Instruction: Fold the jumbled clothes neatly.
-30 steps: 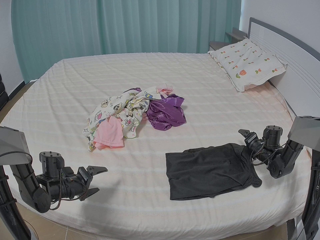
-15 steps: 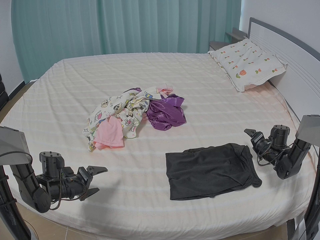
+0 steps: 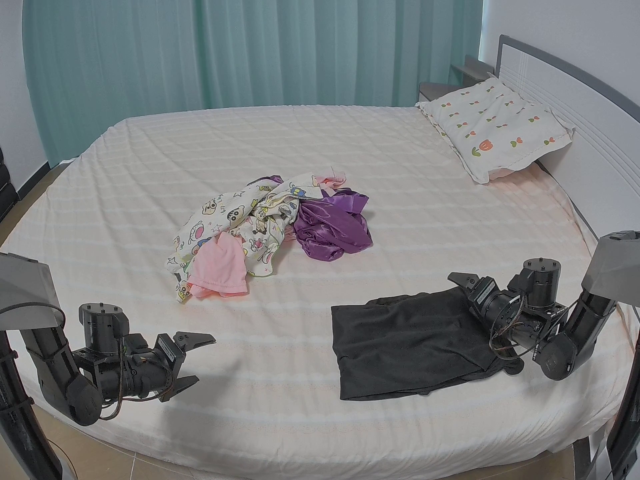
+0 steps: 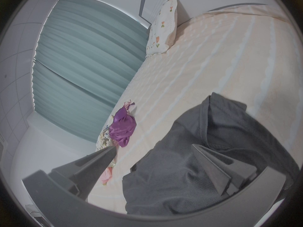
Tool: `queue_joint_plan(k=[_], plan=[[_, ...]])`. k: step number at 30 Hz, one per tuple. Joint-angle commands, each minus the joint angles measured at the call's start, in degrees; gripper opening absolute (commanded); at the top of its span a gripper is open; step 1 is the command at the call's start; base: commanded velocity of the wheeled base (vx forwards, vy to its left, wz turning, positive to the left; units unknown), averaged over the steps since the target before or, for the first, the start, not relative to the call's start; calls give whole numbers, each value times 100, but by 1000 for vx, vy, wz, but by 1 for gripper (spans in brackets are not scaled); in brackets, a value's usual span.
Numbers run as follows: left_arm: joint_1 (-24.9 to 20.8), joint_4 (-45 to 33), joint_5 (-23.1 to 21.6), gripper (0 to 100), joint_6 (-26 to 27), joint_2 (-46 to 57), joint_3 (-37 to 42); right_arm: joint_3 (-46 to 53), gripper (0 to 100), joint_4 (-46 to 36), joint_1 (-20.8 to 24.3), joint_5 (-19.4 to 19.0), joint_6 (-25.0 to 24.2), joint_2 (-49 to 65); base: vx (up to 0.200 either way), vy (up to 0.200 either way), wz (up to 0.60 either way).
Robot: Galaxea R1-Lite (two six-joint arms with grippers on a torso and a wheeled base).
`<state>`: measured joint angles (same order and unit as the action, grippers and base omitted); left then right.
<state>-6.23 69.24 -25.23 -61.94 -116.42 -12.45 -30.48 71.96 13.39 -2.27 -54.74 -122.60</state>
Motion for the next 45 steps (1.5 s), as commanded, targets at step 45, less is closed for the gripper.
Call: queue_joint_plan(k=[45], plan=[[-19, 2, 1, 100, -2, -21, -3, 1158, 100, 855, -1145, -819, 1448, 87, 0, 0, 0]])
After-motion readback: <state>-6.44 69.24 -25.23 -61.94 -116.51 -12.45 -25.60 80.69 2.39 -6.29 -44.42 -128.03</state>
